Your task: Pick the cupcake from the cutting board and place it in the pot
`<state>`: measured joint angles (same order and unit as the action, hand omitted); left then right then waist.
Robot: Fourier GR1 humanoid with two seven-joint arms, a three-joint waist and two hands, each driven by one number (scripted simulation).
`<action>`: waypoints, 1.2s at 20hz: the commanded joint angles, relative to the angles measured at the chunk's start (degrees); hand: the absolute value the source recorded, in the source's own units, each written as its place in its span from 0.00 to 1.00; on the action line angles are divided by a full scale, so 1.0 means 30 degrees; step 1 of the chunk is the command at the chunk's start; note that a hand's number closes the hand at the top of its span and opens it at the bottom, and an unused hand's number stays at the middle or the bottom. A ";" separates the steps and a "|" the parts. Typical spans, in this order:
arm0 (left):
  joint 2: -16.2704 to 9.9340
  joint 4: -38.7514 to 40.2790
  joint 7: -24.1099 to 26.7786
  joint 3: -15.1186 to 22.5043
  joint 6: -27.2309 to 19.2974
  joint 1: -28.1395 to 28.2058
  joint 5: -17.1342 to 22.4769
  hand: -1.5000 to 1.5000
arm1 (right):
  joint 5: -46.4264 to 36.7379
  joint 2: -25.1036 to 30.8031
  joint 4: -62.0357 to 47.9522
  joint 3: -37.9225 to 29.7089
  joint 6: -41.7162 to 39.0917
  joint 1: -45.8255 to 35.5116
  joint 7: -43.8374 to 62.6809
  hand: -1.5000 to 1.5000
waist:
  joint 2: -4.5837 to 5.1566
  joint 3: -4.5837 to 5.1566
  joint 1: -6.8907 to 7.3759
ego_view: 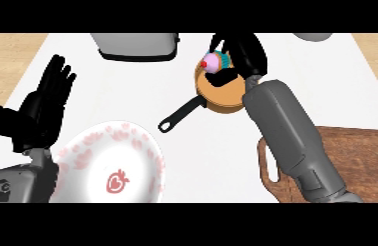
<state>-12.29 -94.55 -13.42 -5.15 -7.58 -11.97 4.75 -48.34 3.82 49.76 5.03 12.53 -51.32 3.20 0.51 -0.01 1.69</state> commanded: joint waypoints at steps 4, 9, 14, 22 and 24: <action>-0.0073 0.1276 0.0192 -0.0226 0.0284 -0.1119 0.0121 0.50 | 0.3221 -0.0319 -0.4329 -0.2191 -0.2305 -0.1139 -0.3787 0.00 | 0.0087 -0.0009 -0.0116; 0.0476 -0.0014 -0.0157 0.0329 0.0064 -0.0147 0.0020 0.50 | 0.6162 -0.1247 -0.5535 -0.4692 -0.2366 -0.2254 -0.5776 0.00 | 0.0132 -0.0032 0.0381; -0.0184 0.0542 -0.0315 -0.0435 0.0108 -0.0612 0.0031 0.50 | 0.8923 -0.0614 -0.5151 -0.6934 -0.4061 -0.2593 -0.6802 0.00 | -0.0073 -0.0012 -0.0241; 0.0082 0.0254 -0.0613 -0.0118 -0.0334 -0.0693 -0.0684 0.50 | 1.0902 0.2899 -0.6502 -0.8584 -0.7470 -0.2916 -0.7181 0.00 | -0.0149 -0.0001 -0.0449; 0.0259 -0.0511 -0.0295 -0.0091 -0.0141 0.0286 -0.0424 0.50 | 1.1495 0.4444 -0.7614 -0.9334 -0.8827 -0.2585 -0.8167 0.00 | -0.0086 -0.0008 -0.0238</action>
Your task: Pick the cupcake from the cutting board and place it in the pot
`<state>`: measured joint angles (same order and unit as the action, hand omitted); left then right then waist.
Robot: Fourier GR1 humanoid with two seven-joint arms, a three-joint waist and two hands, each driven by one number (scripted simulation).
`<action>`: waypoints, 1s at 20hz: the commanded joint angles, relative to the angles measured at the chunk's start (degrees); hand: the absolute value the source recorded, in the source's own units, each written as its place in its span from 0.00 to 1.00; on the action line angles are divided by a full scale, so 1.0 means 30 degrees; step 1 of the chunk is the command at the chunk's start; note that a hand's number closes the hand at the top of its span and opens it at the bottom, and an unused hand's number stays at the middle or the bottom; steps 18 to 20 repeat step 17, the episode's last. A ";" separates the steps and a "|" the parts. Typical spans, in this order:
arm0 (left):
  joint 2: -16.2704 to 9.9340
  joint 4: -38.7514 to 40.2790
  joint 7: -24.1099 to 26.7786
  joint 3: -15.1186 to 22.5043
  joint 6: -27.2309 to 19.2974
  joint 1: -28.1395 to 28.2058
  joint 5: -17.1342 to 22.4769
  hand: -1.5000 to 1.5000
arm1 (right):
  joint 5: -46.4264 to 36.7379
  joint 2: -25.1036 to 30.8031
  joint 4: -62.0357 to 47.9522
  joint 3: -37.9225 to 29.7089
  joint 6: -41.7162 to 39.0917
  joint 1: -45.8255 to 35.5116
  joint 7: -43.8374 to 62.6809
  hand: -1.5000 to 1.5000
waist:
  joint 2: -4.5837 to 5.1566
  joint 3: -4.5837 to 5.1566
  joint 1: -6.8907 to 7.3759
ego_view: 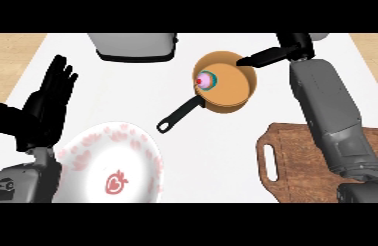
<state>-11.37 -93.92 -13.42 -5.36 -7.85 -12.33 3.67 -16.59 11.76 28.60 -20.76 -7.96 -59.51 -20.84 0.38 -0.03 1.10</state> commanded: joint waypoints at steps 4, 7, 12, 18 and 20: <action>0.0274 0.0402 0.0620 -0.0039 0.0062 -0.0056 -0.0099 0.50 | 0.1055 0.3447 -0.2214 -0.0996 -0.3421 -0.0119 -0.1483 0.00 | 0.0066 -0.0005 0.0095; 0.0016 0.0957 -0.0065 -0.0459 0.0032 -0.1217 0.0106 0.50 | 0.0835 0.3678 -0.2671 -0.0689 -0.3715 0.0414 -0.2514 0.00 | 0.0056 -0.0005 0.0029; 0.0235 -0.0270 -0.0016 0.0021 0.0308 -0.0032 0.0000 0.50 | 0.0822 0.5760 -0.3310 -0.0804 -0.5102 0.0560 -0.3193 0.00 | 0.0048 -0.0009 0.0094; 0.0057 0.0489 -0.0607 -0.0368 0.0318 -0.1156 0.0197 0.50 | 0.0350 0.5646 -0.4183 -0.0382 -0.5013 0.0151 -0.3808 0.00 | 0.0087 -0.0014 0.0160; 0.0057 0.0489 -0.0607 -0.0368 0.0318 -0.1156 0.0197 0.50 | 0.0350 0.5646 -0.4183 -0.0382 -0.5013 0.0151 -0.3808 0.00 | 0.0087 -0.0014 0.0160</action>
